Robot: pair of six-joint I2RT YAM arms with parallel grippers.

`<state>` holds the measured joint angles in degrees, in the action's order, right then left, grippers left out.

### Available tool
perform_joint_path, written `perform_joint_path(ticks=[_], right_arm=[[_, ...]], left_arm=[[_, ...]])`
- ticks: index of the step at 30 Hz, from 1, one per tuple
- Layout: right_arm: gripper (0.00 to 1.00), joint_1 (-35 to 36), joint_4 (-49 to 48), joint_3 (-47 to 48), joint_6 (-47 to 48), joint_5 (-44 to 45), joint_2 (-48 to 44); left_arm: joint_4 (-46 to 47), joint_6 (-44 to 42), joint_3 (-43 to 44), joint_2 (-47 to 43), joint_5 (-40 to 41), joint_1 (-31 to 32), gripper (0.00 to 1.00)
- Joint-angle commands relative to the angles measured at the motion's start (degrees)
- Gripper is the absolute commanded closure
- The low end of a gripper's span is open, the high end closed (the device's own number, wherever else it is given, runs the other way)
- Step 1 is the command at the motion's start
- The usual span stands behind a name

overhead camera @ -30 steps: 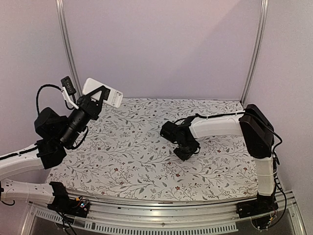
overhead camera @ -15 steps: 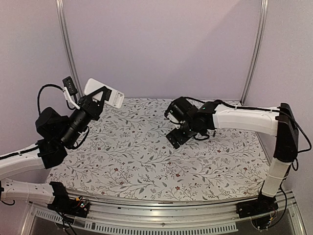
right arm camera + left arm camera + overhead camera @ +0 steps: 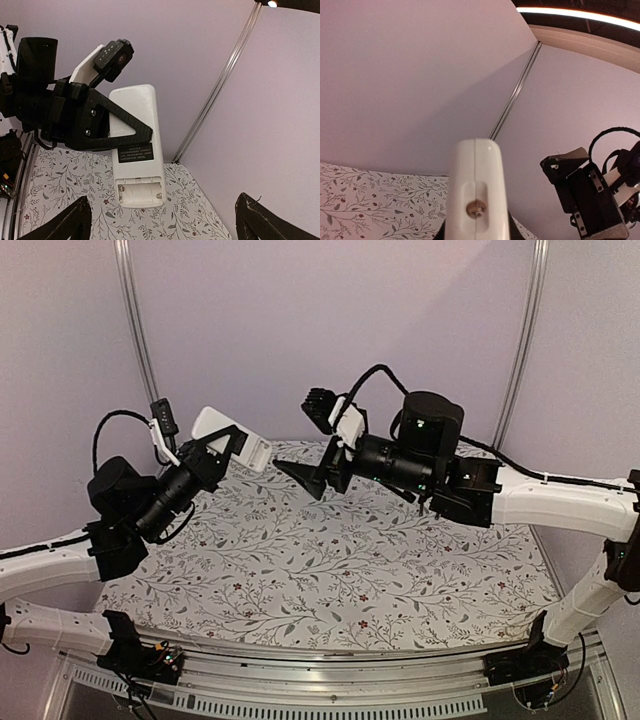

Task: Load the batteries into the remote control
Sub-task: Pass from the left arm to the right

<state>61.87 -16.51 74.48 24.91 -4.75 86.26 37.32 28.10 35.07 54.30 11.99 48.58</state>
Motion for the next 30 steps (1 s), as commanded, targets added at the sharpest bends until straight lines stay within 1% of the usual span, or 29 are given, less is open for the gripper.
perform_joint_path(ticks=[1,7,10,12,16,19,23,25,26,27,28,29,30], right_arm=[[0.01,2.78,-2.81,2.70,11.49,-1.09,6.37],[0.01,2.95,-2.43,8.45,14.79,7.00,13.83],[0.01,2.82,-1.57,11.60,14.61,9.83,17.19],[0.05,2.81,-0.60,13.60,14.24,11.39,18.95],[0.31,2.80,1.07,15.85,13.39,12.92,21.31],[0.47,2.84,1.44,15.83,12.86,12.54,21.28],[0.59,2.91,2.36,15.28,11.73,11.67,19.94],[0.62,2.93,3.65,15.05,11.00,12.19,19.22],[0.62,2.86,5.04,15.08,10.54,12.48,18.86],[0.63,2.78,6.99,15.08,9.76,12.56,18.60],[0.63,2.59,9.50,15.02,9.31,12.05,18.07],[0.65,2.25,12.64,14.88,8.66,10.93,17.64],[0.67,1.82,15.44,14.42,8.01,10.01,17.30]], left_arm=[[0.32,1.36,2.03,1.16,-2.95,-0.11,1.00],[0.43,2.50,2.17,2.44,-4.39,0.04,1.00],[0.72,2.57,2.13,2.69,-4.55,0.03,1.00],[0.74,2.52,2.12,2.69,-4.83,0.03,1.00],[0.49,2.58,1.94,2.50,-4.37,0.03,1.00],[0.28,2.57,1.77,2.45,-3.82,0.07,1.00],[-0.59,2.73,1.73,2.54,-2.36,0.03,1.00],[-1.46,2.30,1.91,2.56,-1.98,0.03,0.99],[-2.36,1.95,2.12,2.44,-1.39,0.03,0.81],[-3.85,1.40,2.45,2.05,-0.73,0.05,0.49],[-4.71,-0.02,2.41,1.37,-0.21,0.03,0.31],[-5.48,-1.67,2.31,0.45,0.38,0.03,0.17],[-6.59,-3.36,2.13,-0.79,1.73,-0.01,0.09]])
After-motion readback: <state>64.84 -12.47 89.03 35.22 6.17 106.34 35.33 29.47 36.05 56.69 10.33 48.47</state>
